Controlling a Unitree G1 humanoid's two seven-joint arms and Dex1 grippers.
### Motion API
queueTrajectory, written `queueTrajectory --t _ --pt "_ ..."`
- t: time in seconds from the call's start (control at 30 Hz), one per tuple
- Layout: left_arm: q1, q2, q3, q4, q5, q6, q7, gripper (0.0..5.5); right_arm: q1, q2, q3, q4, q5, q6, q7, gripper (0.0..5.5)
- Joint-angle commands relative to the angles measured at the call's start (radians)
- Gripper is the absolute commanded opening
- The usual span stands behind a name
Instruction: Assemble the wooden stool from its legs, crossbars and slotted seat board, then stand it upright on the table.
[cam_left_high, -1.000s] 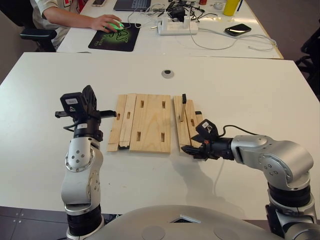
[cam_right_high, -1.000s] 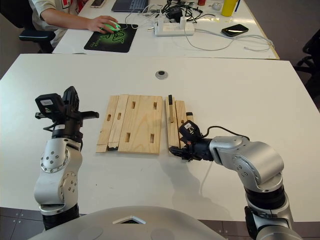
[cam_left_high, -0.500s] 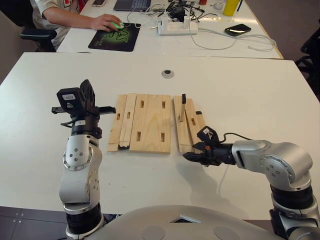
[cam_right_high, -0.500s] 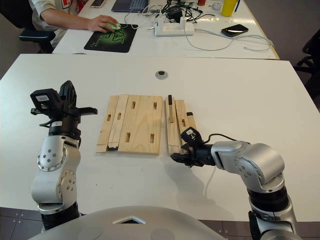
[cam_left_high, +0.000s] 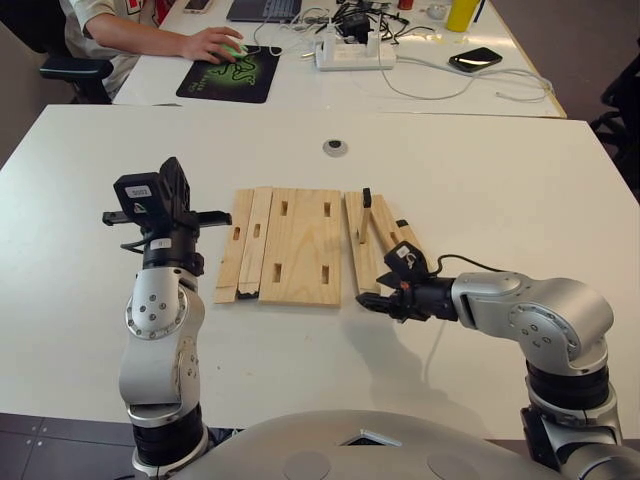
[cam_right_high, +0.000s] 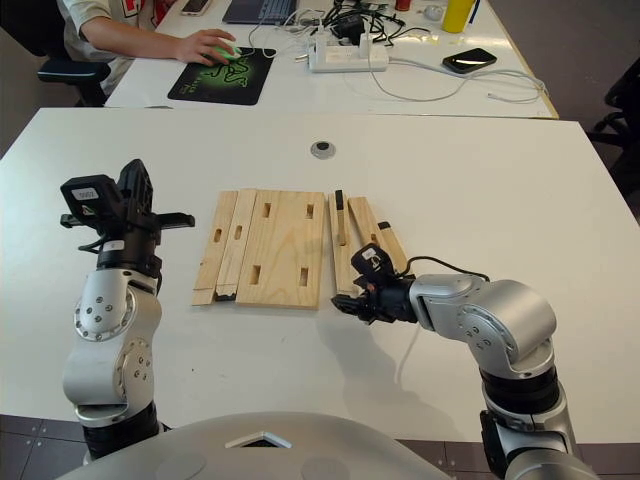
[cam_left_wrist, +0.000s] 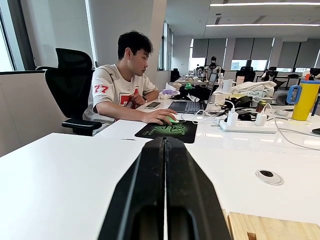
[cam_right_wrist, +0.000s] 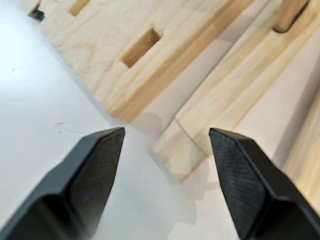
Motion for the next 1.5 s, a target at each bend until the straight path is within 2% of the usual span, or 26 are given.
queueTrajectory --t 0.03,0.4,0.73,0.9,1.1,1.33,1.5 --pt "-0.026 0.012 -0.001 -0.021 0.004 0.025 -0.011 0.0 -0.014 0.036 0.016 0.005 -0.027 0.01 -0.056 3.14" --pt "-0.038 0.02 -0.009 -0.055 0.014 0.063 -0.019 0.0 -0.019 0.109 0.104 0.01 -0.169 -0.015 -0.156 3.14" --pt "-0.045 0.029 -0.023 -0.082 0.03 0.092 -0.021 0.0 -0.004 0.146 0.126 0.04 -0.22 -0.013 -0.153 4.64" --pt "-0.046 0.03 -0.026 -0.092 0.034 0.104 -0.021 0.0 0.023 0.142 0.135 0.088 -0.24 -0.016 -0.138 4.64" --pt "-0.044 0.027 -0.029 -0.098 0.039 0.105 -0.022 0.0 0.022 0.086 0.185 0.102 -0.279 -0.091 -0.125 3.73" --pt "-0.049 0.022 -0.037 -0.093 0.049 0.095 -0.016 0.0 0.027 -0.023 0.235 0.178 -0.394 -0.291 -0.127 2.71" --pt "-0.053 0.022 -0.037 -0.083 0.053 0.083 -0.019 0.0 0.039 -0.02 0.23 0.2 -0.422 -0.355 -0.103 2.14"
